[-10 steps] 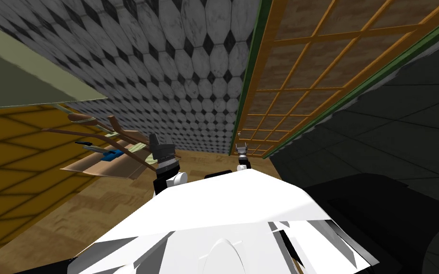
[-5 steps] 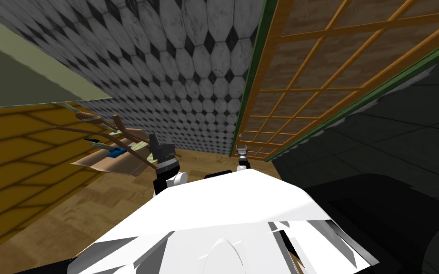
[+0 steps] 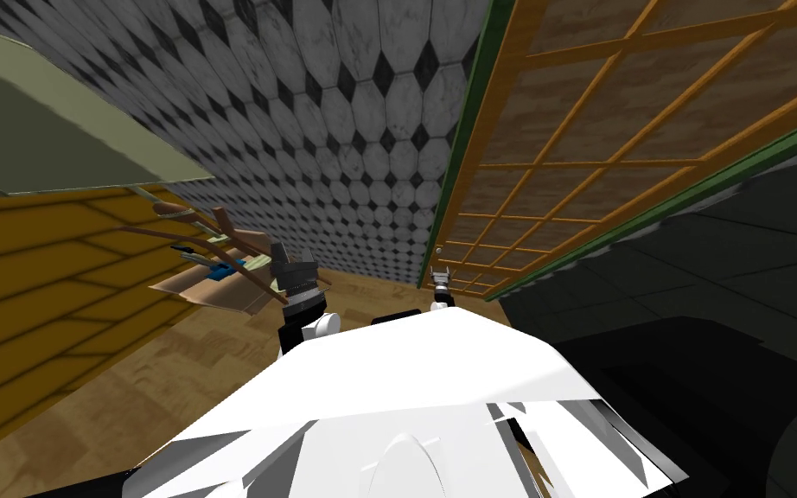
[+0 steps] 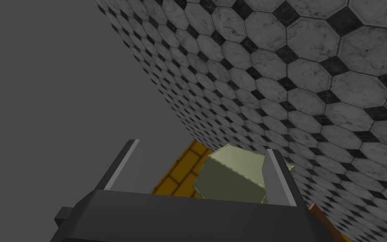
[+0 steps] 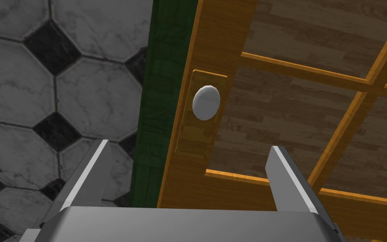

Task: Pull the door open

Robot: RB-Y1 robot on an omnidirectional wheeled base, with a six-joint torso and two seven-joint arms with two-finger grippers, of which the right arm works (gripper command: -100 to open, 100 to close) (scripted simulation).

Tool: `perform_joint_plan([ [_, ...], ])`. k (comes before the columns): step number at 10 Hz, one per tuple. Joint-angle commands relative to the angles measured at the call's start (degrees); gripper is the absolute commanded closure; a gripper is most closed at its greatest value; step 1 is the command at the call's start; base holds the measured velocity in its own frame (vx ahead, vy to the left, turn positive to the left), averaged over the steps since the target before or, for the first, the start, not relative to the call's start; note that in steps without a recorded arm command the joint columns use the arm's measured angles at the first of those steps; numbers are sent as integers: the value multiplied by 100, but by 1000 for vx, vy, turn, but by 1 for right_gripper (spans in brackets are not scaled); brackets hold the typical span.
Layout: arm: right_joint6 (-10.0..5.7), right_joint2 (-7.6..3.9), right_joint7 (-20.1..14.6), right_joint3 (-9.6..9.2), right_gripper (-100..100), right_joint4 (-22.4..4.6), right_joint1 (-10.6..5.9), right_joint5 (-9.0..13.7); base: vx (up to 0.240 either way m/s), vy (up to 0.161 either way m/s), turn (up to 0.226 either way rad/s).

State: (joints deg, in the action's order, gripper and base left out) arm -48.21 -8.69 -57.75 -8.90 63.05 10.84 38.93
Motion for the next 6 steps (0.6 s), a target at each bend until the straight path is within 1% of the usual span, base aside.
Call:
perform_joint_plan([
  [1,-76,-17,-193,-27,-100,-202,-42,147,59,-79,95],
  [2,-112,-26,-292,-39,-100,-323,-78,230,60,-76,95],
  [3,-112,-26,-292,-39,-100,-323,-78,230,38,-45,30],
  [4,-143,-34,-378,-49,-100,-428,-110,302,19,-32,36],
  [6,-206,-49,-550,-70,-100,-638,-172,447,31,-46,78],
])
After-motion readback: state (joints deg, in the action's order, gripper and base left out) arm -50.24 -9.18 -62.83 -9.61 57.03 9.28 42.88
